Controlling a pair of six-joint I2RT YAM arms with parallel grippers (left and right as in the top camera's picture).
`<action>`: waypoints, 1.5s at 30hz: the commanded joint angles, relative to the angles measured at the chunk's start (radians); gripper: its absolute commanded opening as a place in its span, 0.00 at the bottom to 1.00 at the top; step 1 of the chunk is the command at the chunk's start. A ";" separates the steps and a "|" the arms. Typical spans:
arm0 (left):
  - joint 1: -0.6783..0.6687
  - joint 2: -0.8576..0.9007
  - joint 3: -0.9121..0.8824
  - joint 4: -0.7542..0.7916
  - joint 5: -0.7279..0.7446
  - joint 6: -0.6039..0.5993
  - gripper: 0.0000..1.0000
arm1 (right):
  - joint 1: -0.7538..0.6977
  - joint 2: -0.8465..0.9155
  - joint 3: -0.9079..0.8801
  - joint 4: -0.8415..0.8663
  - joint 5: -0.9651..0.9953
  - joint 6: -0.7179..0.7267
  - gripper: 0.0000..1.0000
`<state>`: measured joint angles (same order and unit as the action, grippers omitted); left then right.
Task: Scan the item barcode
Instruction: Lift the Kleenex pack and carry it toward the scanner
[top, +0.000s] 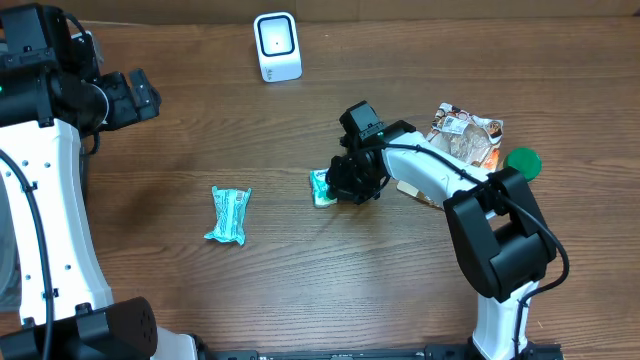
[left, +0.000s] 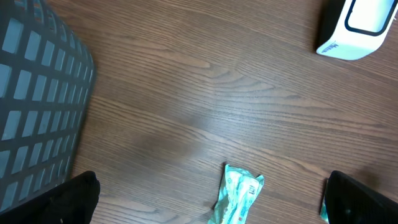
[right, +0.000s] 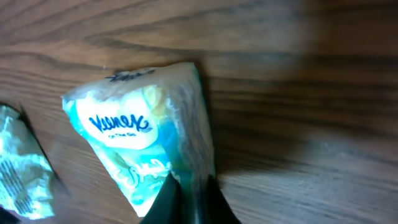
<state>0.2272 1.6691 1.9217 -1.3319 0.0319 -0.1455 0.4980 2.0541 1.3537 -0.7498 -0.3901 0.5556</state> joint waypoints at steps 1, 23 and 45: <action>0.002 -0.007 0.021 0.001 -0.006 0.023 1.00 | 0.000 0.018 -0.036 -0.003 0.043 0.024 0.04; 0.002 -0.007 0.021 0.001 -0.006 0.023 1.00 | -0.180 -0.209 -0.036 0.304 -0.946 -0.163 0.04; 0.002 -0.007 0.021 0.001 -0.006 0.023 0.99 | -0.191 -0.208 -0.036 1.120 -1.160 0.667 0.04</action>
<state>0.2272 1.6691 1.9217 -1.3319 0.0292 -0.1455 0.3138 1.8633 1.3125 0.3576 -1.5314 1.1294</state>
